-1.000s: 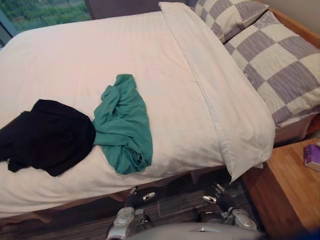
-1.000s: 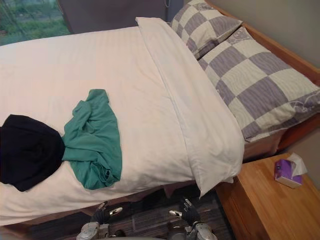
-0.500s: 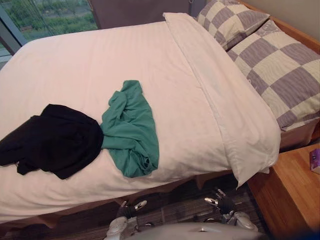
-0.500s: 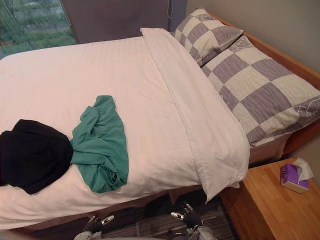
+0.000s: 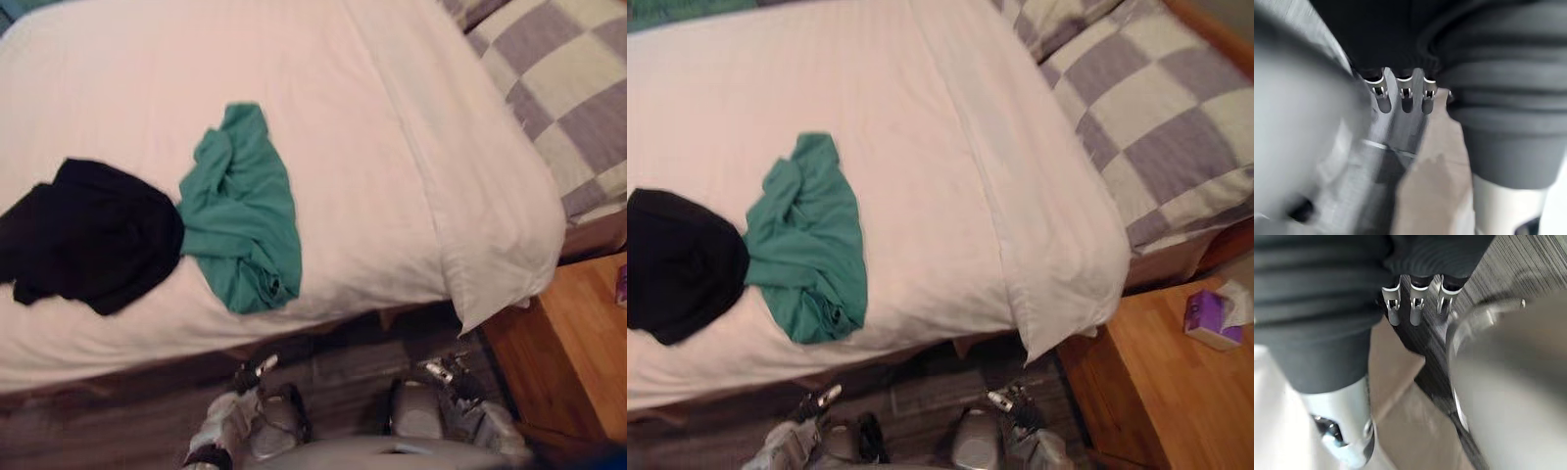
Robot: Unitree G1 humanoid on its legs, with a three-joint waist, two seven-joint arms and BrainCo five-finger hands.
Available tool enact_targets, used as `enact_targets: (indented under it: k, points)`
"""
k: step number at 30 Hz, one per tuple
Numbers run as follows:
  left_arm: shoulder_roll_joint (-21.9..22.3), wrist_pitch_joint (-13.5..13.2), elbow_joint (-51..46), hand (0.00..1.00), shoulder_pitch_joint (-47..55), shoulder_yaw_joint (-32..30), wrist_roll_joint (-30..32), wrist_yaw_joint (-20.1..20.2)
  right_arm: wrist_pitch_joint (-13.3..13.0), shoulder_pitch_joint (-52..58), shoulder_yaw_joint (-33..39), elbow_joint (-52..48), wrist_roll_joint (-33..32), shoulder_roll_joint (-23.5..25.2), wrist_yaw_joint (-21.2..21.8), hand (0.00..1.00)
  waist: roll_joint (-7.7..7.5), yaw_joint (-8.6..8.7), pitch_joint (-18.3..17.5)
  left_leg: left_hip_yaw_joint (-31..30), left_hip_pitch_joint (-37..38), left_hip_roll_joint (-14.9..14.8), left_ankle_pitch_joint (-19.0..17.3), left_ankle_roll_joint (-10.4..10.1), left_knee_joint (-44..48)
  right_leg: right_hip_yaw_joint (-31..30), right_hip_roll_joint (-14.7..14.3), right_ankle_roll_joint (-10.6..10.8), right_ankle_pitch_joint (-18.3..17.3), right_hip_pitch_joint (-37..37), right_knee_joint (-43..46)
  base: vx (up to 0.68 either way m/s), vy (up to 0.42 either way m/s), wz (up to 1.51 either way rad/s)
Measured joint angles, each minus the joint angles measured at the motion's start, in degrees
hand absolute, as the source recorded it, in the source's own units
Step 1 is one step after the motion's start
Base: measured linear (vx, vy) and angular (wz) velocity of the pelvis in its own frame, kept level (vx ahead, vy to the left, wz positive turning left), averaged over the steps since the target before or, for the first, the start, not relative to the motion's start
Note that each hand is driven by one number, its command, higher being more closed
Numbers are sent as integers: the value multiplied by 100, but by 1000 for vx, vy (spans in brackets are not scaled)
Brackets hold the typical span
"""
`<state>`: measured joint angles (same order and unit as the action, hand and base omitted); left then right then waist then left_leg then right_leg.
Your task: Tidy the bed and pick cloth on bed and put in laundry
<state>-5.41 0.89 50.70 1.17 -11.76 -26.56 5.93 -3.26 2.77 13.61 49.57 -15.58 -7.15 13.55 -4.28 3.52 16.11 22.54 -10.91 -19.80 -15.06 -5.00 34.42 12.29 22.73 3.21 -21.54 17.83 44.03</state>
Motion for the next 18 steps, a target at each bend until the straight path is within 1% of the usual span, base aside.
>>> enact_targets:
  k: [1, 2, 3, 4, 5, 6, 7, 8, 9, 10, 11, 12, 13, 14, 15, 16, 17, 18]
  points:
    - [49, -134, 1, 0, 43, 38, -60, 215, -88, -10, -54, -107, 1, -90, 40, 0, 21, 24, -11, -185, 21, -347, 141, -112, -143, -68, 187, 87, -51, 156, 241, -93, 196, 4]
    - [82, -215, -9, 0, 83, 61, -124, 348, -141, -38, -55, -128, 0, -113, 64, 0, 29, 42, -15, -316, 67, -498, 261, -132, -268, -97, 308, 184, -107, 233, 324, -59, 219, 7]
    - [109, -357, -15, 0, 93, 114, -156, 563, -199, -84, -49, -77, -14, -147, 69, 0, 36, 34, -13, -472, 133, -647, 409, -150, -436, -127, 502, 403, -182, 291, 334, -72, 290, 16]
    - [182, -406, 7, 0, 121, 164, -145, 690, -218, -53, -28, 16, -84, -190, 67, 0, 144, 39, -45, -508, 211, -695, 564, -429, -669, -160, 655, 645, -81, 277, 280, -57, 276, 32]
    - [268, -459, 2, 0, 182, 199, -73, 696, -231, 21, 55, 75, -122, -193, 51, 0, 252, 66, -105, -561, 228, -691, 718, -742, -844, -122, 720, 806, 41, 209, 146, -61, 458, 55]
    - [399, -597, 10, 0, 309, 288, 187, 670, -329, 145, 240, 216, -128, -162, -4, 0, 447, 69, -179, -657, 294, -626, 856, -1008, -1088, 17, 755, 981, 312, 14, -211, -30, 463, 43]
    - [450, -706, 10, 0, 389, 310, 364, 654, -431, 171, 388, 308, -144, -134, -24, 0, 543, 21, -190, -656, 423, -507, 876, -994, -1251, 68, 752, 970, 497, -146, -491, -41, 792, 30]
    - [252, -834, 9, 0, 356, 310, 588, 610, -588, 75, 557, 599, -216, 59, -62, 0, 402, -106, -143, -517, 557, -229, 790, -939, -1285, -2, 836, 580, 879, -430, -1017, -41, 774, 14]
    - [173, -823, 25, 0, 409, 284, 562, 515, -672, 88, 415, 707, -159, 160, -64, 0, 471, -106, -184, -479, 623, -148, 817, -976, -1490, -13, 601, 276, 1294, -678, -1570, -27, 716, 10]
    - [68, -821, 26, 0, 502, 227, 517, 494, -721, 66, 200, 712, -110, 209, -42, 0, 463, -120, -231, -442, 700, -129, 885, -906, -1673, 115, 329, 462, 1369, -803, -1679, 20, 459, 10]
    - [-77, -791, 57, 0, 638, 153, 525, 506, -767, 97, -345, 635, -82, 279, 30, 0, 423, -145, -287, -320, 892, -61, 1088, -781, -2155, 795, -134, 623, 1314, -1018, -1681, 83, 378, 4]
    - [-70, -790, 125, 0, 691, 112, 533, 513, -778, 73, -593, 556, -54, 320, 37, 0, 441, -173, -300, -207, 1032, 32, 1251, -677, -2506, 1208, -379, 606, 1156, -1111, -1667, 94, 370, 5]
    - [-41, -789, 169, 0, 694, 111, 578, 526, -774, 62, -725, 512, 2, 364, 40, 0, 463, -165, -329, -123, 1062, 136, 1388, -548, -2729, 1413, -590, 569, 1013, -1128, -1638, 89, 325, 0]
    - [30, -821, 243, 0, 697, 197, 809, 535, -747, -68, -903, 378, 168, 387, 64, 0, 470, -154, -362, -17, 1058, 361, 1519, -389, -2952, 1579, -932, 378, 775, -1187, -1870, 50, 265, 2]
    - [71, -829, 265, 0, 697, 300, 909, 533, -742, -94, -1015, 304, 244, 384, 92, 0, 455, -165, -389, 40, 1059, 557, 1549, -345, -3010, 1551, -1048, 225, 702, -1348, -2278, 39, 222, 7]
    - [97, -828, 288, 0, 695, 401, 989, 516, -739, -97, -1083, 306, 333, 366, 106, 0, 546, -165, -395, 25, 1073, 633, 1560, -326, -3068, 1487, -1088, 224, 783, -1471, -2555, 30, 185, 21]
    - [154, -827, 273, 0, 665, 564, 1019, 492, -702, -79, -1162, 340, 355, 385, 112, 0, 620, -156, -427, -43, 1099, 721, 1641, -209, -3168, 1307, -1148, 186, 882, -1582, -2749, 42, 149, 56]
    - [174, -800, 256, 0, 564, 845, 1024, 458, -704, -79, -1252, 326, 370, 374, 161, 0, 629, -129, -454, -212, 1152, 839, 1706, -151, -3278, 943, -1230, 184, 879, -1799, -2998, 37, 129, 71]
